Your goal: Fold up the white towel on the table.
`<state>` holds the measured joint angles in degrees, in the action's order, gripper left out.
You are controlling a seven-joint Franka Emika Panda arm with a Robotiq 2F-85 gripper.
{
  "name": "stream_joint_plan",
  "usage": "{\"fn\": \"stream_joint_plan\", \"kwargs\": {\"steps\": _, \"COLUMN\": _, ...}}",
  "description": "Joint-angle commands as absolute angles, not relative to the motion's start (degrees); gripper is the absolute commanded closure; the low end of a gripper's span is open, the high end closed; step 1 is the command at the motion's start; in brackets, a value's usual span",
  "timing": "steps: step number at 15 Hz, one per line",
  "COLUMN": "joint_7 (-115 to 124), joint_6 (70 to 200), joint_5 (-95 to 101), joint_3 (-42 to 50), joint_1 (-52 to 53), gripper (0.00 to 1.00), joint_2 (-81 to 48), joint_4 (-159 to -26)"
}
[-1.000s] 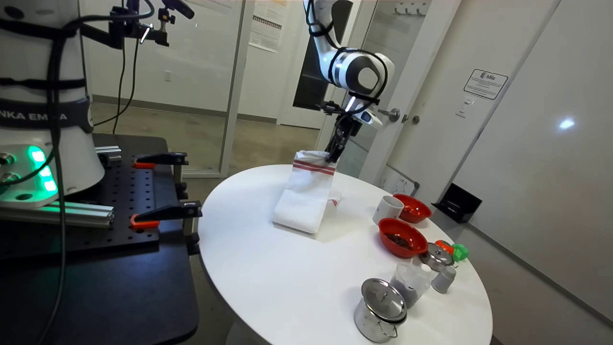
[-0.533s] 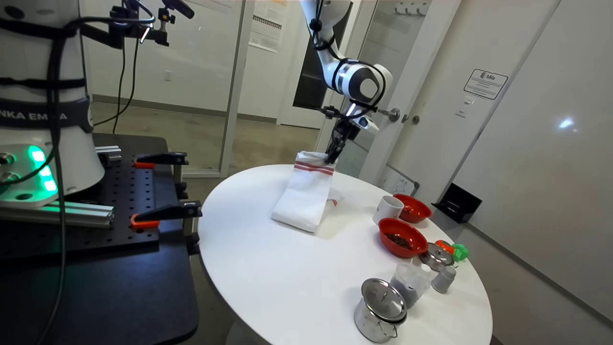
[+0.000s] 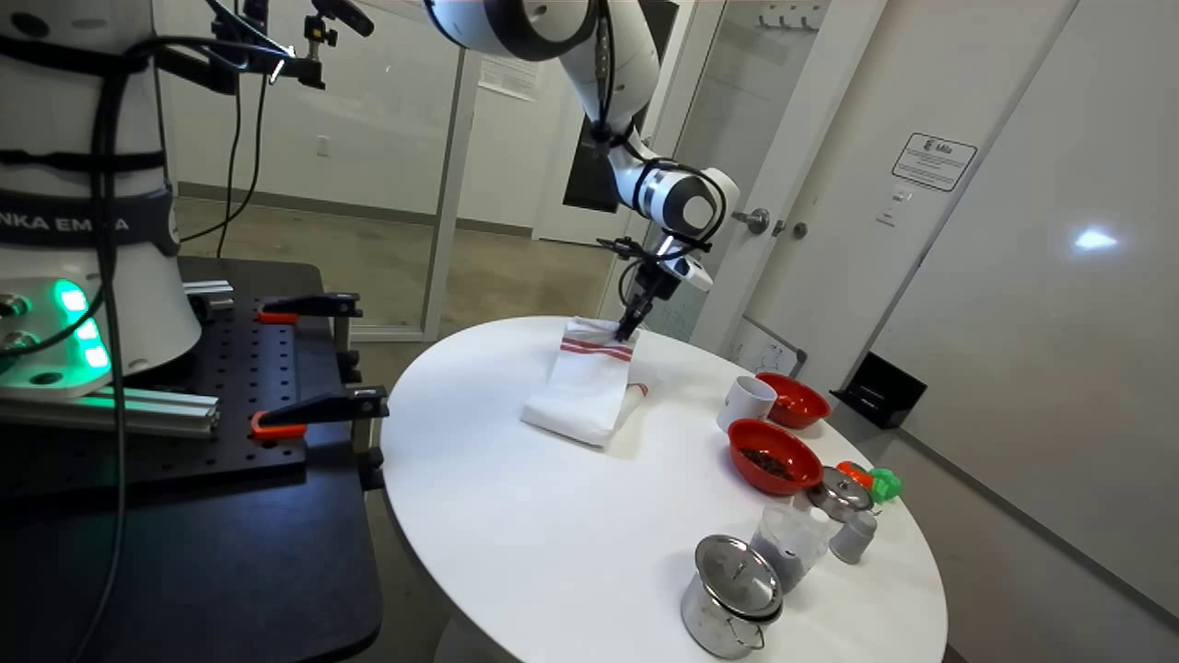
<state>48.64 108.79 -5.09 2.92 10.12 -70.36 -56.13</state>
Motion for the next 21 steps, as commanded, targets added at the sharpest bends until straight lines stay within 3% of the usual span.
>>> {"fn": "stream_joint_plan", "kwargs": {"steps": 1, "joint_7": 53.31, "joint_6": 103.81, "joint_5": -5.49, "joint_3": 3.38, "joint_1": 9.96, "gripper": 1.0, "joint_2": -77.74, "joint_4": -42.45}}
{"fn": "stream_joint_plan", "kwargs": {"steps": 12, "joint_7": 63.75, "joint_6": 101.34, "joint_5": -4.65, "joint_3": 2.84, "joint_1": 8.55, "gripper": 1.0, "joint_2": -84.44, "joint_4": -29.11}}
{"fn": "stream_joint_plan", "kwargs": {"steps": 14, "joint_7": 64.67, "joint_6": 101.01, "joint_5": -4.43, "joint_3": 2.76, "joint_1": 8.68, "gripper": 0.74, "joint_2": -85.59, "joint_4": -27.62}}
{"fn": "stream_joint_plan", "kwargs": {"steps": 21, "joint_7": 66.46, "joint_6": 103.95, "joint_5": -4.08, "joint_3": 2.39, "joint_1": 9.28, "gripper": 0.24, "joint_2": -84.0, "joint_4": -30.45}}
